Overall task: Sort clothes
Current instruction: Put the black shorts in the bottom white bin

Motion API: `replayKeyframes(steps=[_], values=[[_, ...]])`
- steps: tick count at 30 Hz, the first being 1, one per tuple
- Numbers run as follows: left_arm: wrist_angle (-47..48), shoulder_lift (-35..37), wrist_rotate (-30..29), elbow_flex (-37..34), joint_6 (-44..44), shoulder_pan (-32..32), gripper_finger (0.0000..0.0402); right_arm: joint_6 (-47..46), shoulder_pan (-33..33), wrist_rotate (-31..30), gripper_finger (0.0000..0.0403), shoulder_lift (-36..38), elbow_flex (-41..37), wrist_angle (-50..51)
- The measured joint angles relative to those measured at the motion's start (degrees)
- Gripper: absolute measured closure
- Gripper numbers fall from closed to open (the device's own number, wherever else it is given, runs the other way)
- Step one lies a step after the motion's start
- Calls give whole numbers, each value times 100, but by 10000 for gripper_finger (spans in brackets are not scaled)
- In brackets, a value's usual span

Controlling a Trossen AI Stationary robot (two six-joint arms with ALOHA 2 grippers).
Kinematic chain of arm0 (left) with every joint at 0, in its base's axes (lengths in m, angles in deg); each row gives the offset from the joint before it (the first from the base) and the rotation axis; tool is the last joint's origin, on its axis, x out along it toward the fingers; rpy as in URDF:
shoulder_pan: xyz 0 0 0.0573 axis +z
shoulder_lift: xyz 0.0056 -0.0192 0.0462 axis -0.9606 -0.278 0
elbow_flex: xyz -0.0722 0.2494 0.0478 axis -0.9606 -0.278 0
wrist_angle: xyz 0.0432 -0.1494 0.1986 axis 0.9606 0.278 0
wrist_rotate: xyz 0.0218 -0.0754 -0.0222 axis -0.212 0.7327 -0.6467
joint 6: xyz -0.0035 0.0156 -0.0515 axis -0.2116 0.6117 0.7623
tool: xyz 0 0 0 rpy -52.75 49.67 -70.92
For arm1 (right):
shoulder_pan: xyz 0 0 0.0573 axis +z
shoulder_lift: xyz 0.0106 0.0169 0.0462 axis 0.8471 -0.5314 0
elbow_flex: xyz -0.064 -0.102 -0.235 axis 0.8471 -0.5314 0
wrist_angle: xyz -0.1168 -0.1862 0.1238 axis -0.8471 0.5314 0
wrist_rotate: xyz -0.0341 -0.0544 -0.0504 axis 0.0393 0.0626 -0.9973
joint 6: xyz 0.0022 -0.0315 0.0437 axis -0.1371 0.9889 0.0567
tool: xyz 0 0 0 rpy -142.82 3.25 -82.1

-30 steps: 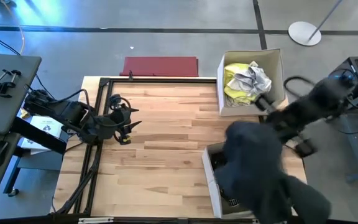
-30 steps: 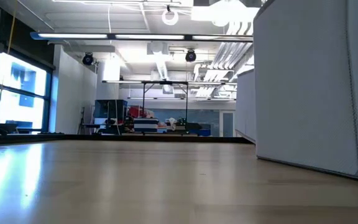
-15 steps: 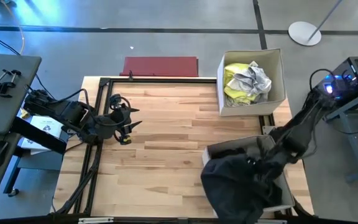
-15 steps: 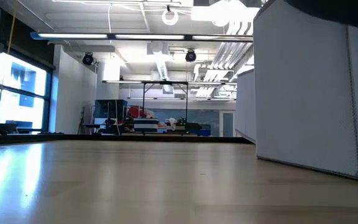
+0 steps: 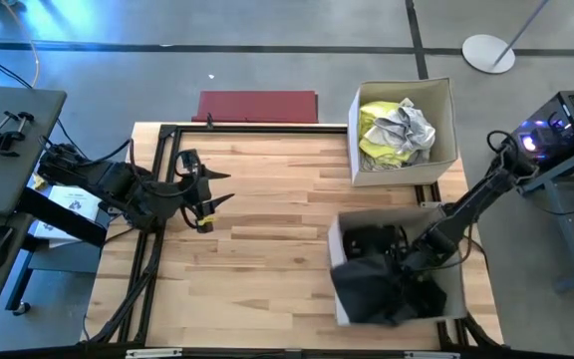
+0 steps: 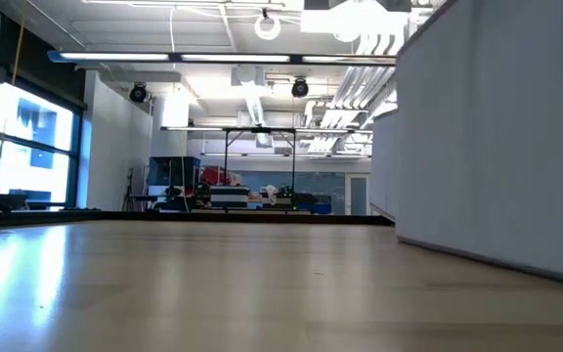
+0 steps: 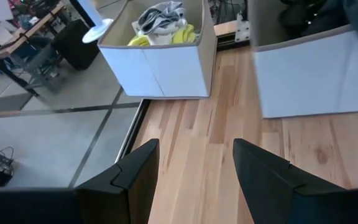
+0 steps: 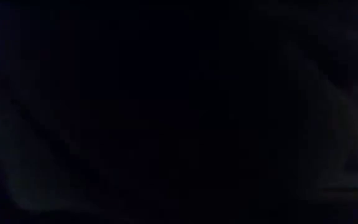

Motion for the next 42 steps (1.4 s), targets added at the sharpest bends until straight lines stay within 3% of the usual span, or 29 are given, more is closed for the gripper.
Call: replayKeyframes(steps=[3, 8, 13, 17, 21, 24, 27, 30, 37, 42], values=[[31, 0, 53, 0, 4, 0, 206, 234, -67, -276, 364, 21, 19, 185], [48, 0, 109, 0, 2, 0, 206, 30, -318, 126, 301, 170, 490, 1444], [50, 0, 180, 0, 6, 0, 206, -70, -324, 200, 253, 319, 1735, 2693], [50, 0, 198, 0, 46, -2, 206, -331, -314, 95, 246, 327, 3080, 3522], [58, 0, 199, 0, 65, -2, 206, -212, -256, -1212, 251, 337, 4130, 3806], [112, 0, 198, 0, 110, 0, 206, 1132, -209, -2276, 253, 311, 4389, 2904], [120, 0, 197, 0, 114, -2, 206, 2551, -271, -2323, 254, 223, 4213, 1412], [121, 0, 199, 0, 114, -1, 206, 3233, -457, -1872, 254, 21, 3821, 690], [144, -46, 197, 2, 175, -2, 206, 2224, -1024, -978, 254, -204, 1904, 1355], [140, -114, 263, 2, 169, 0, 206, 1724, -1288, 90, 254, -150, 242, 460]])
